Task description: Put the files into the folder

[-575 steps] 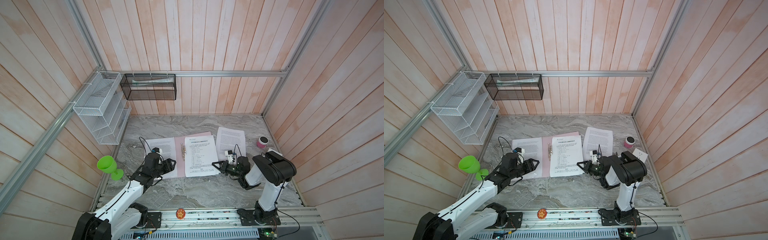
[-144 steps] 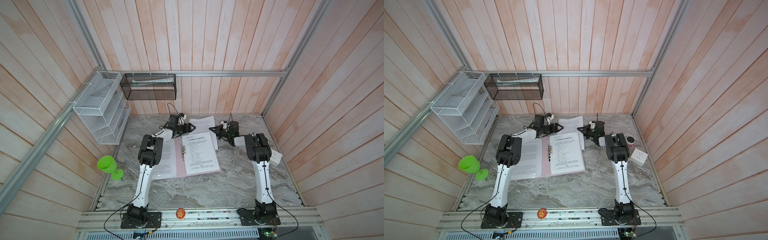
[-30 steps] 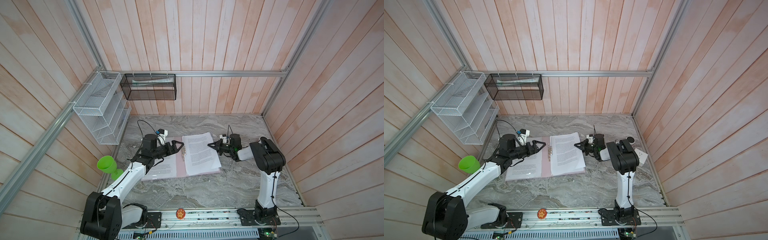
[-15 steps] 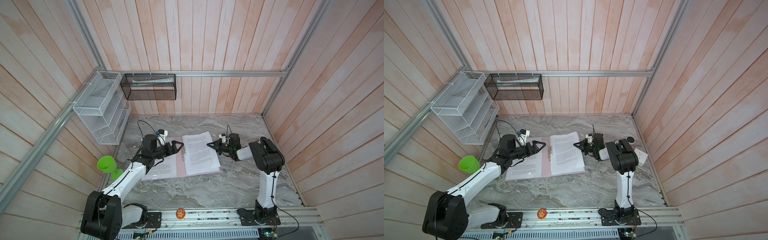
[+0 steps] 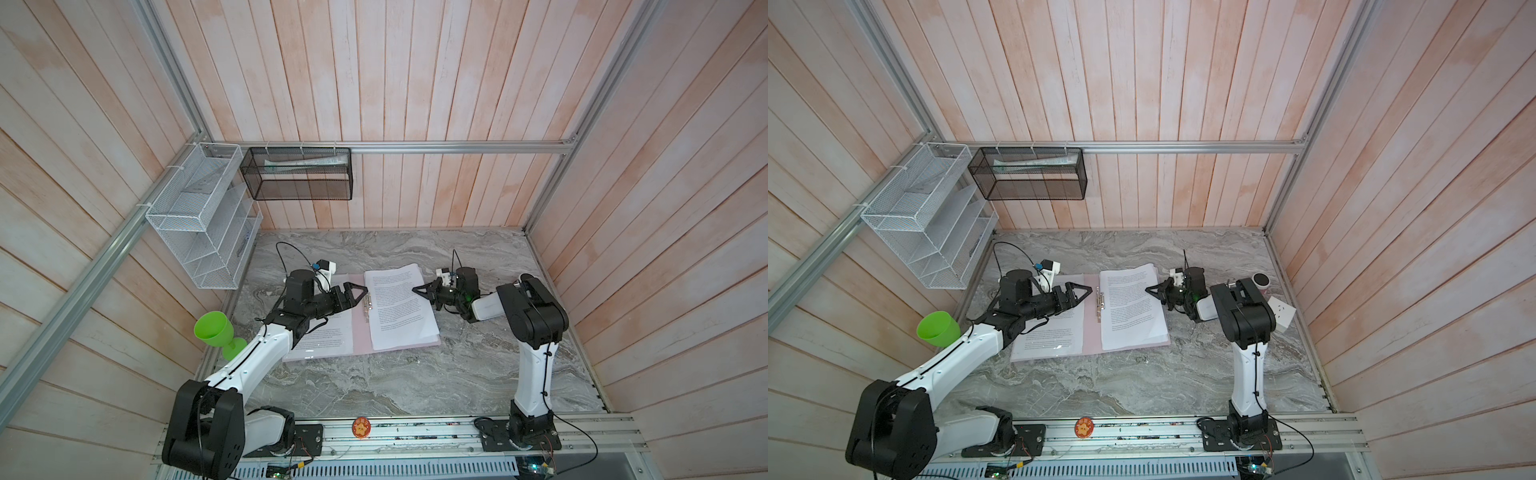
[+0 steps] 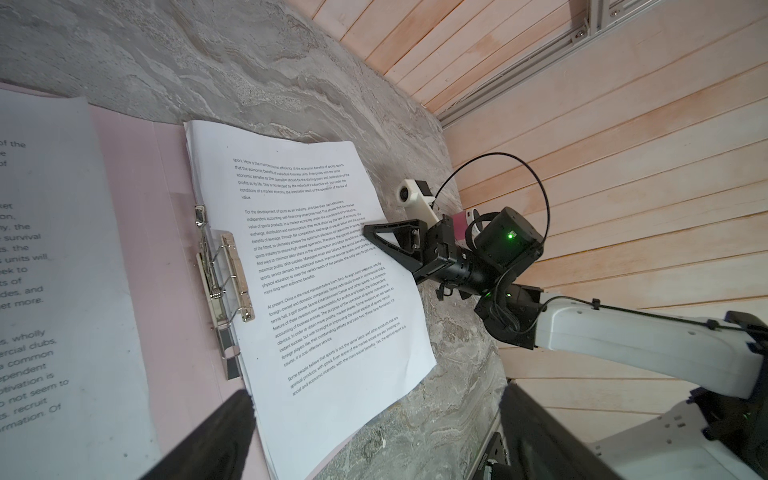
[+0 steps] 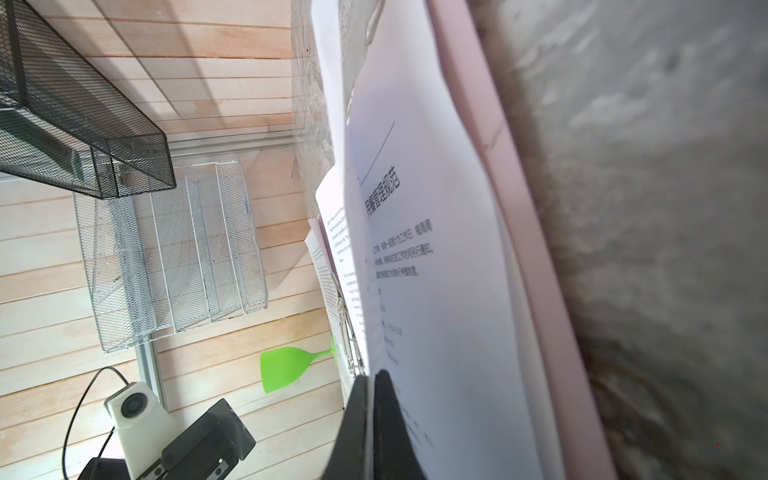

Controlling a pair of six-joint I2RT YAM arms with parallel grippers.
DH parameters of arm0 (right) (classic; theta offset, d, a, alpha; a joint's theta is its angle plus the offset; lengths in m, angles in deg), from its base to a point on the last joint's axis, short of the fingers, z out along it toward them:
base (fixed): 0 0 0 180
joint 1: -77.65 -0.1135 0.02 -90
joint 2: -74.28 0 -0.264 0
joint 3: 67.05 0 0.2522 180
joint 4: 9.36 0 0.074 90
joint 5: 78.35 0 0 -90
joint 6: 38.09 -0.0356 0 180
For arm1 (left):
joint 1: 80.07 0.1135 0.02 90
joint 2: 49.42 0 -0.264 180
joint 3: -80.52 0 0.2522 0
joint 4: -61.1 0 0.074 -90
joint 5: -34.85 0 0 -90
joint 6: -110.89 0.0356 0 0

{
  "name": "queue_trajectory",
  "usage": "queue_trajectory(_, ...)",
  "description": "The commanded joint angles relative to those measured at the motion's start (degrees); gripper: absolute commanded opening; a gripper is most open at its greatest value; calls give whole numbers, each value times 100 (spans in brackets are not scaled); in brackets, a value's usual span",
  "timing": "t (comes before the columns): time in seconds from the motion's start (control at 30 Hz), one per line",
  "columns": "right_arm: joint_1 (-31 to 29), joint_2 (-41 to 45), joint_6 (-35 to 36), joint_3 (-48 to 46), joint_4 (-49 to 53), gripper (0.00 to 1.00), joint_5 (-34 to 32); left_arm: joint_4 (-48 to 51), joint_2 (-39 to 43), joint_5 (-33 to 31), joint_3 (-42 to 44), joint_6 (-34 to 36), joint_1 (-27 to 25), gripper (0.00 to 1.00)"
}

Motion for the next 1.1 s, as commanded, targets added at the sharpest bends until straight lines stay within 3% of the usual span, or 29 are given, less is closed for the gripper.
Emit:
queue_trajectory(0.0,-39,96,177,-1,287,0,-204,-142,-68,35,119,1,33,94)
queue_trajectory(0.07,-39,189,242,-21,427,3,-259,-146,-61,35,122,21,33,94)
queue_trajectory(0.2,-23,492,543,-29,911,22,-399,-113,-42,27,128,39,33,94)
queue_trajectory(0.3,-4,828,1004,13,1519,25,-556,-125,-17,17,131,56,43,94)
queue_trajectory(0.6,113,1526,2234,76,3298,27,-828,-175,-11,18,127,65,42,94)
queue_trajectory(1.07,704,2074,3109,-188,4113,28,-817,-383,-139,-47,290,86,44,94)
